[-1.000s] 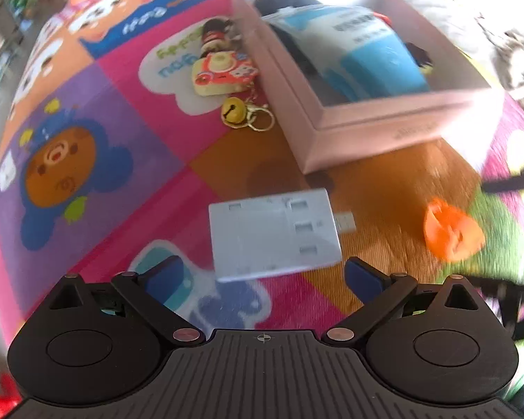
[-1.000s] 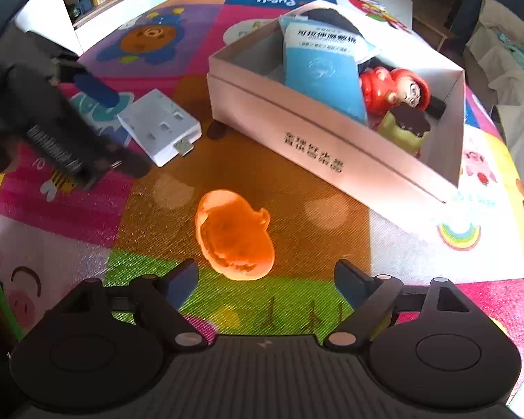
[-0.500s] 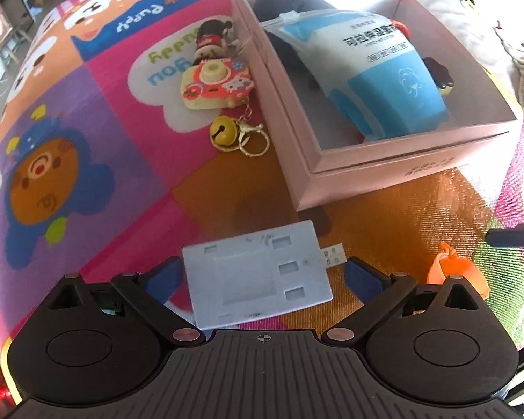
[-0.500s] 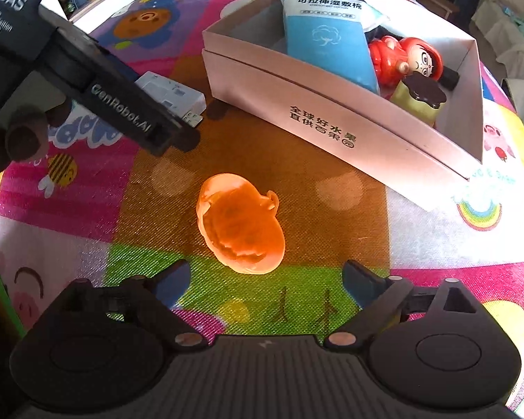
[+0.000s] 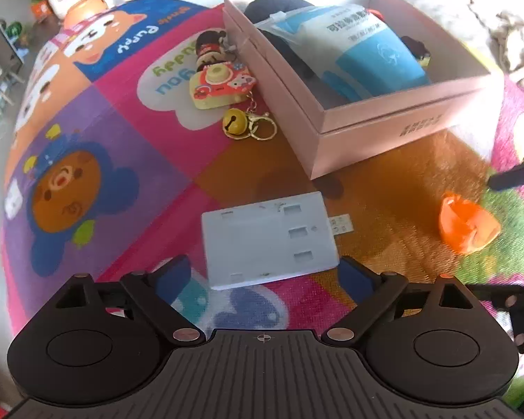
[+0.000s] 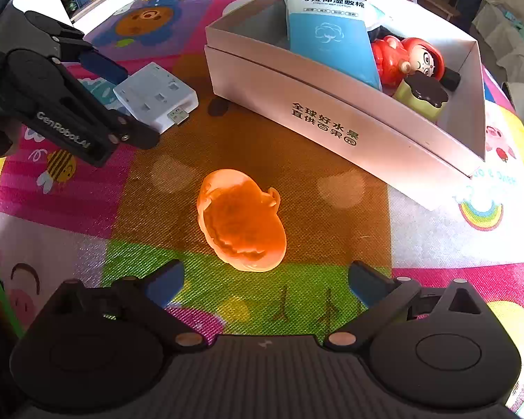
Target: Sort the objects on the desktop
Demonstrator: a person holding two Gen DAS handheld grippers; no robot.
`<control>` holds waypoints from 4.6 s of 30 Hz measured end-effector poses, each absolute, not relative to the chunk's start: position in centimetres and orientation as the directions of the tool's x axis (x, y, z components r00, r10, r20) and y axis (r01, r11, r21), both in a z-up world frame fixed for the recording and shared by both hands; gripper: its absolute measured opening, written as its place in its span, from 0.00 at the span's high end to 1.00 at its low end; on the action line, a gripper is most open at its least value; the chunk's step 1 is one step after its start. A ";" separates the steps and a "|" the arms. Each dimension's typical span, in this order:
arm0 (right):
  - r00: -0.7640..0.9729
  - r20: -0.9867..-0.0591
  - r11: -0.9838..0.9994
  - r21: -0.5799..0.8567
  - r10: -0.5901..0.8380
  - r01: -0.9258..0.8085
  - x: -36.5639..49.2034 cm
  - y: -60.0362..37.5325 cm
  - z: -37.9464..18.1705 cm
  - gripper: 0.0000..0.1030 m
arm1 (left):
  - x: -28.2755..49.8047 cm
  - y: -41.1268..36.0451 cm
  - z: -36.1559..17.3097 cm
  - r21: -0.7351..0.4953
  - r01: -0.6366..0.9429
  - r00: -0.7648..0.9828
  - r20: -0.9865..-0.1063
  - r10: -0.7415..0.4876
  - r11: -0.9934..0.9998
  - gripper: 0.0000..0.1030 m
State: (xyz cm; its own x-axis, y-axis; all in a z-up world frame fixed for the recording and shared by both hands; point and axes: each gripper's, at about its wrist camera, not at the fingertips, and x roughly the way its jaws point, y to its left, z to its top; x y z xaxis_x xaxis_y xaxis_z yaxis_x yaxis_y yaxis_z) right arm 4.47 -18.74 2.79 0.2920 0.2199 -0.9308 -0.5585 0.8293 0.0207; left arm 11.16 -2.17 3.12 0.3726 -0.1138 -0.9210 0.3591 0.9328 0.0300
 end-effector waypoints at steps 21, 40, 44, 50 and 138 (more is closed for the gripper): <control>0.313 -0.916 0.809 0.021 0.251 -0.587 4.0 -17.1 3.4 0.20 | 8.4 -2.7 3.6 0.019 0.412 0.347 -0.928 -0.137 0.911 0.08; 0.543 -0.802 0.847 -0.090 0.250 -0.524 0.3 -19.9 13.4 0.61 | 0.1 -5.8 11.1 0.084 0.537 0.472 -0.855 -0.216 0.839 0.08; 0.645 -0.721 0.877 -0.111 0.253 -0.468 0.3 -21.6 17.1 0.61 | 2.0 -6.8 13.5 0.121 0.518 0.572 -0.785 -0.237 0.847 0.08; 0.739 -0.620 0.919 -0.070 0.264 -0.388 3.7 -23.3 19.0 0.61 | 8.7 -9.4 12.8 0.165 0.497 0.721 -0.626 -0.299 0.852 0.07; 0.678 -0.695 0.971 0.165 0.241 -0.175 3.0 -24.6 0.5 0.38 | 24.6 1.6 1.2 -0.116 0.207 0.664 -0.712 -0.227 0.971 0.53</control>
State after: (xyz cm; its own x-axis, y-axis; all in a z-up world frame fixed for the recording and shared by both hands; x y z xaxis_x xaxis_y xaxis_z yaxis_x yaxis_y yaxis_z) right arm 3.01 -24.57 0.51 0.6777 0.2408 -0.6948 -0.1755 0.9705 0.1652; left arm 24.62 1.59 1.17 0.6640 -0.2270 -0.7124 0.2074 0.9713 -0.1162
